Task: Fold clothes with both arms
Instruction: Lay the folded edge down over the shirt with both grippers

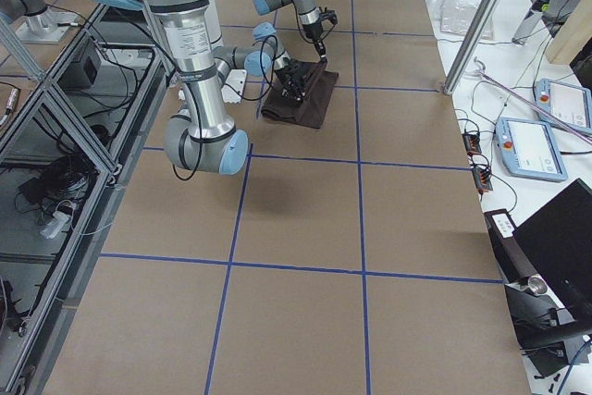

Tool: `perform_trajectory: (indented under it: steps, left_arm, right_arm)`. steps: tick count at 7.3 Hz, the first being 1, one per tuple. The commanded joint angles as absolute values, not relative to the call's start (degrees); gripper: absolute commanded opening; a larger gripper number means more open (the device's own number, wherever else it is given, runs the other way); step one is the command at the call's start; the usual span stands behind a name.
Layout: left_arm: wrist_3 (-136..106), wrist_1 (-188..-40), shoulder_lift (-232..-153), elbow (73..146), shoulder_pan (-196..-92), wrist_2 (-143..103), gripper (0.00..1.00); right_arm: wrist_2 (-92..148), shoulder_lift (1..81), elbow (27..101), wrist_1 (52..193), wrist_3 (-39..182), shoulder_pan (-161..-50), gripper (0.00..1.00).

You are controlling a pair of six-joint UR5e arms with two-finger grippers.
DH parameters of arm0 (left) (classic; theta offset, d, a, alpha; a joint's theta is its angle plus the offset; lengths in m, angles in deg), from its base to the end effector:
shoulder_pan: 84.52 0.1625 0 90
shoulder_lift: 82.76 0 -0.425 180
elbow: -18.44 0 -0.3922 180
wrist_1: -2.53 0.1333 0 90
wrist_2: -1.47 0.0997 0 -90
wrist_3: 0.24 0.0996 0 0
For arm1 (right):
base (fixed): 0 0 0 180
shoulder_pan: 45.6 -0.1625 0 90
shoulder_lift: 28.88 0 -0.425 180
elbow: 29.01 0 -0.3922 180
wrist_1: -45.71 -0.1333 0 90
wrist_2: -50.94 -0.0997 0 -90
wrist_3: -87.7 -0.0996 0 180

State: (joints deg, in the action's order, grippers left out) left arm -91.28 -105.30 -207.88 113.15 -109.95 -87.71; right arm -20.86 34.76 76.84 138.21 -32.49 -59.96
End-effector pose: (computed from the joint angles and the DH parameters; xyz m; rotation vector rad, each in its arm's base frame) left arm 0.5591 -0.4150 0.2280 0.2273 0.9893 -0.4292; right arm -0.5563 -0.3121 0.2889 0.2139 -0.7458 0.8496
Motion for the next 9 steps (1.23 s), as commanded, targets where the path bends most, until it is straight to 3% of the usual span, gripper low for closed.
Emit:
perform_trajectory:
  steps: [1,3,9]
  left_arm:
    - [-83.4,-105.8,-207.5,113.7,-110.5,-88.2,1.0]
    - [-79.6,-105.7,-202.4,119.7,-110.8,-92.5,1.0]
    - [-73.1,-106.0,-200.3,120.7,-111.1,-92.4,1.0]
  right_arm:
    - [-20.9,34.3,75.1,137.9,-23.3,-60.7,1.0]
    - [-23.9,34.2,75.8,131.9,-18.9,-61.2,1.0]
    - [-21.4,32.6,75.8,135.9,-1.7,-57.7,1.0]
